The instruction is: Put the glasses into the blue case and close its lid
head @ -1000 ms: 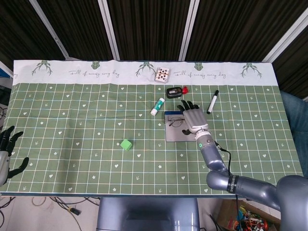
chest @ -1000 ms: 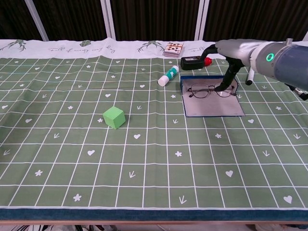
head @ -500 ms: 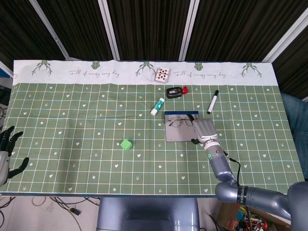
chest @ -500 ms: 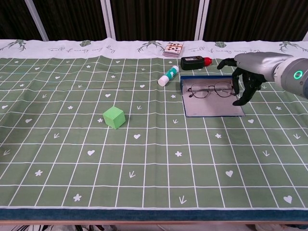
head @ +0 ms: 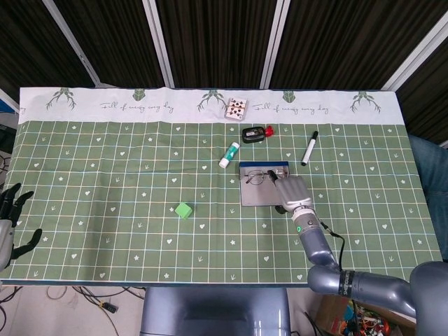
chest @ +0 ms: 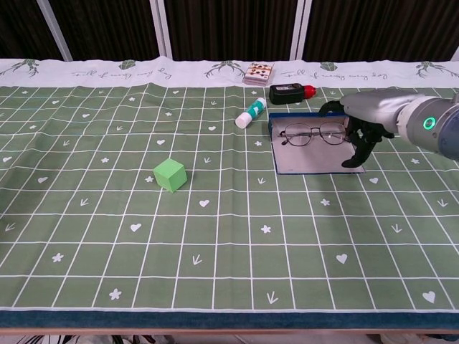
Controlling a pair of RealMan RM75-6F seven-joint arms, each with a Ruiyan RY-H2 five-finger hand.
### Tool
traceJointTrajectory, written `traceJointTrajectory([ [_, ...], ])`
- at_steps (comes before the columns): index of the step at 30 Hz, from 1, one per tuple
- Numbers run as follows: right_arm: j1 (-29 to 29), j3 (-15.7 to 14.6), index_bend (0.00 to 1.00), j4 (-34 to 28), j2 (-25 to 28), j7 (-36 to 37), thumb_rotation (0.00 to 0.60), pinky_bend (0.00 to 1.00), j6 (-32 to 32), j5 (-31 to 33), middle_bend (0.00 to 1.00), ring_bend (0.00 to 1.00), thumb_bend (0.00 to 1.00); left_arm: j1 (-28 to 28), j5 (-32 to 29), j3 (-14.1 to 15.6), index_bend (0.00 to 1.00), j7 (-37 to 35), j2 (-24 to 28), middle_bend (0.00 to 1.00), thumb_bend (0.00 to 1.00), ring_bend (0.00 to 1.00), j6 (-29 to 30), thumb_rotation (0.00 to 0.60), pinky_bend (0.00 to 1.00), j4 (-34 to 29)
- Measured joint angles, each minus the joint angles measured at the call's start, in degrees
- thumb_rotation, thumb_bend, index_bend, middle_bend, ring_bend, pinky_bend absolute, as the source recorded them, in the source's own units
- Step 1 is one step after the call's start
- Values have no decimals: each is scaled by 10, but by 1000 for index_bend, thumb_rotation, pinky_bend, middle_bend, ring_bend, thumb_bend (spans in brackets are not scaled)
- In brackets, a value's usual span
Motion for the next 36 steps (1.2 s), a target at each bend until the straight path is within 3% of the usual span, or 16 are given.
traceJointTrajectory([
  [12,10,-1,115,24,-22,-15,600,814,-9,17,798,816,492,0,-2,-1,119,0,0,0,314,0,-1,600,0,-1],
  [36,22,-2,115,72,-49,-29,600,814,-32,45,805,820,512,0,-4,-2,119,0,0,0,314,0,-1,600,0,-1],
])
